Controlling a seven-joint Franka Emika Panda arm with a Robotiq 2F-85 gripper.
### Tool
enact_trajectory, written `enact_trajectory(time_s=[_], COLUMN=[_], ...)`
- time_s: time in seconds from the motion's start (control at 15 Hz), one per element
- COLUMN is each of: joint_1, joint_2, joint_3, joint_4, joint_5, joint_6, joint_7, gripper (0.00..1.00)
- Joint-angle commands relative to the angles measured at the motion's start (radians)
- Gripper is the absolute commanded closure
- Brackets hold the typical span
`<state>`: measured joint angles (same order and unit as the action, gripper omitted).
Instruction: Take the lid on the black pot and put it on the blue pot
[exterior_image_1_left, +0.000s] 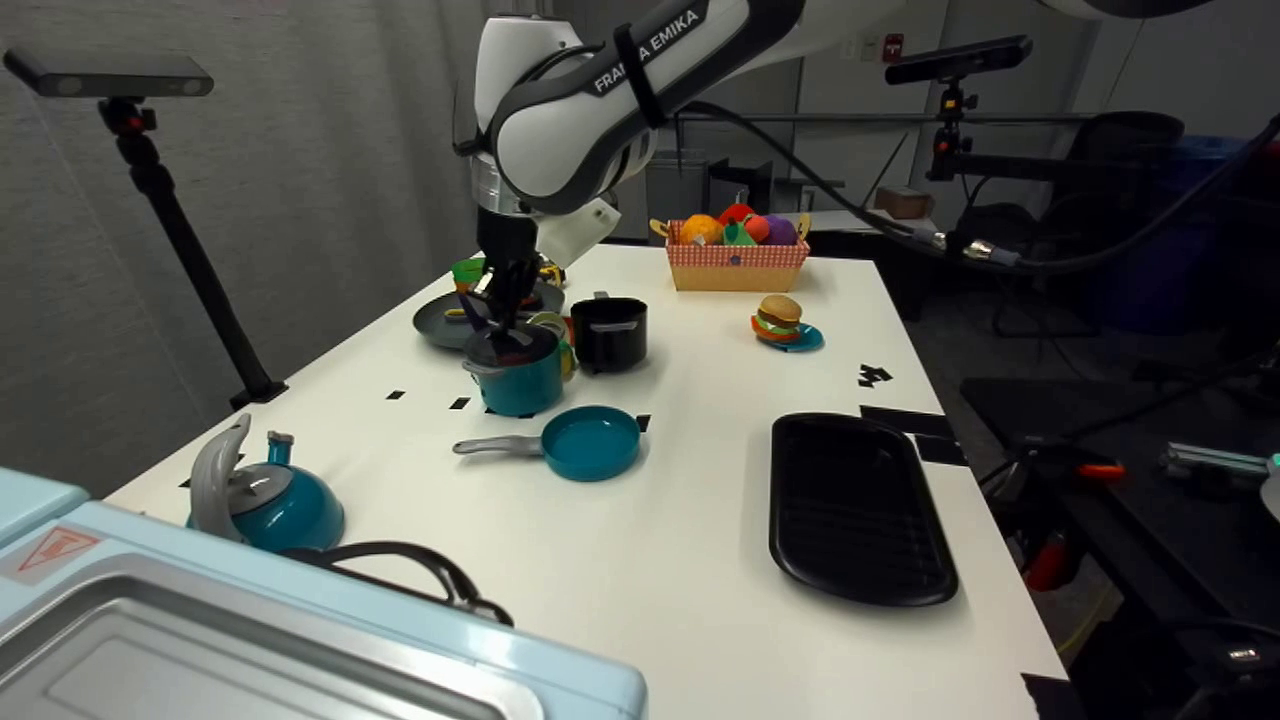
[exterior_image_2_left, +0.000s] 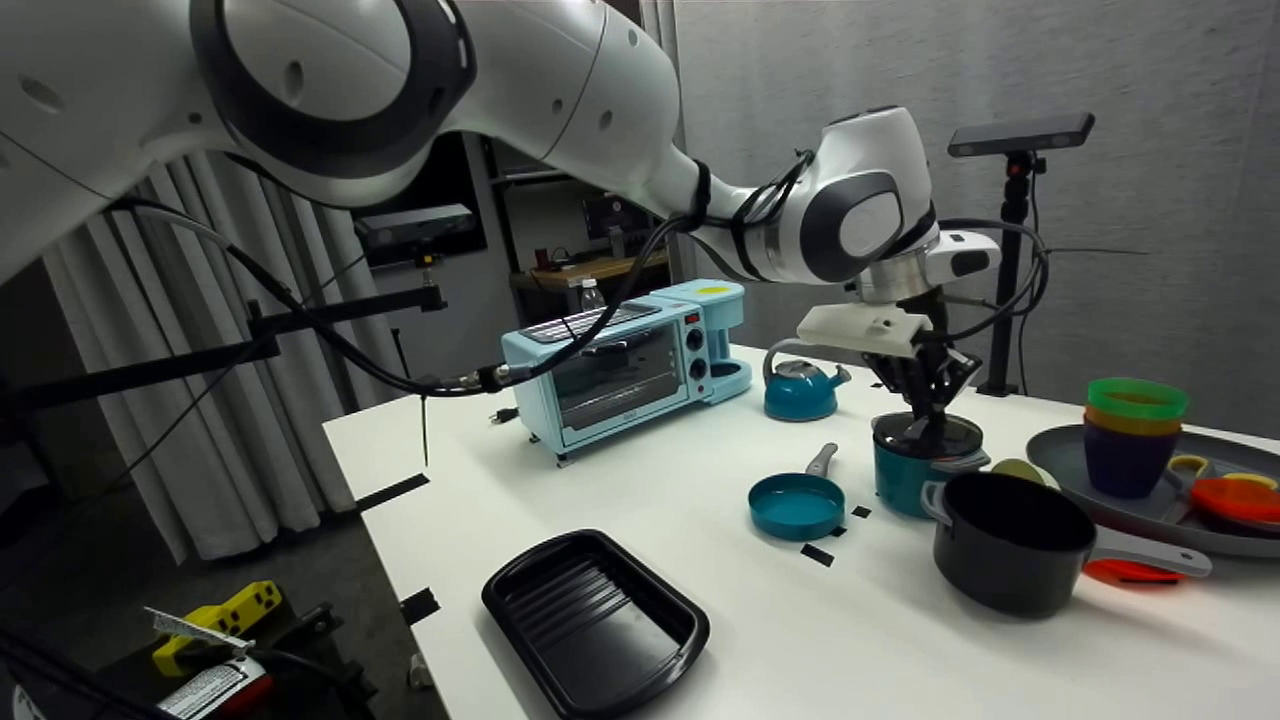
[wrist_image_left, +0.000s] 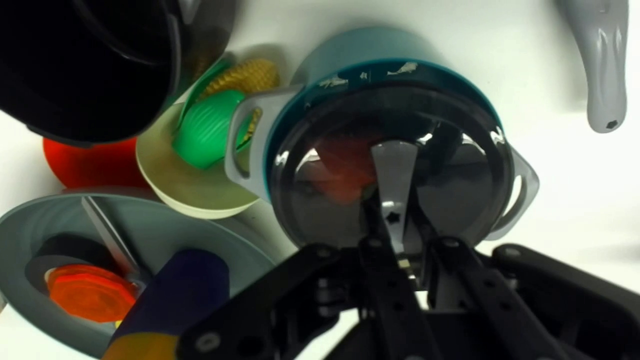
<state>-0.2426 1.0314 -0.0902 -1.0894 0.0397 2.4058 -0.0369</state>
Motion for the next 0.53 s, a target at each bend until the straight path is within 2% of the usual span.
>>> enact_trajectory(time_s=[0.0,0.07,0.13,0.2,0.47], joint_1=[-0.002,-0.003,-0.003,-0.004,-0.002], joint_2=[0.028,0.027,0.027,0.026,0.016], joint_3=[0.003,0.004,0.005,0.004,0.004], joint_4=[0.035,0.036,0.036,0.035,0.022], joint_5=[-0.006,-0.004,-0.004,-0.004,-0.005], joint_6=[-0.013,-0.017,-0.017,-0.015,-0.01], joint_7=[-0.006,-0.005,-0.007,-0.007,-0.01], gripper=[0.96,0.88,0.6,0.59,0.3])
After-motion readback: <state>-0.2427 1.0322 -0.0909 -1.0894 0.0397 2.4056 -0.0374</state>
